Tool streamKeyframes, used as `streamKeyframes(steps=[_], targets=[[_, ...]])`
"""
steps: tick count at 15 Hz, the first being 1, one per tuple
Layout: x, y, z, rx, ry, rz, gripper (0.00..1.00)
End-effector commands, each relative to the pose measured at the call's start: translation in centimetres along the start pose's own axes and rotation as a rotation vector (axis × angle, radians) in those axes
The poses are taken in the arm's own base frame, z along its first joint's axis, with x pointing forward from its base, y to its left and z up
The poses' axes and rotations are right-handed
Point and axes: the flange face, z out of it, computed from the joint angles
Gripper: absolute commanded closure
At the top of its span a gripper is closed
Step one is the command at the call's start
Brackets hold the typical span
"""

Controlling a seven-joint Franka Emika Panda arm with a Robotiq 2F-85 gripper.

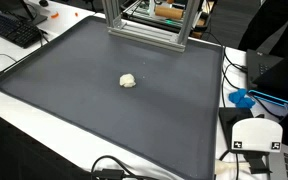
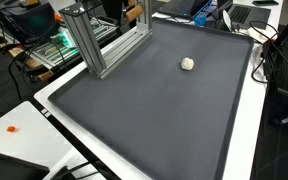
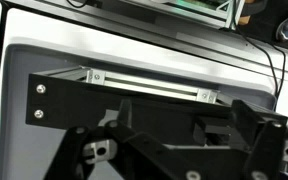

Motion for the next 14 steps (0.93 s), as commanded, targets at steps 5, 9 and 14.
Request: streamKeyframes(steps=[5, 9, 14], targets=[[1.1, -2.9, 0.7, 0.045, 0.066, 0.031, 0.00], [2.6, -8.1, 1.7, 0.075, 0.171, 0.058, 0.00], [3.7, -12.1, 4.3, 0.011, 0.214, 0.082, 0.00]])
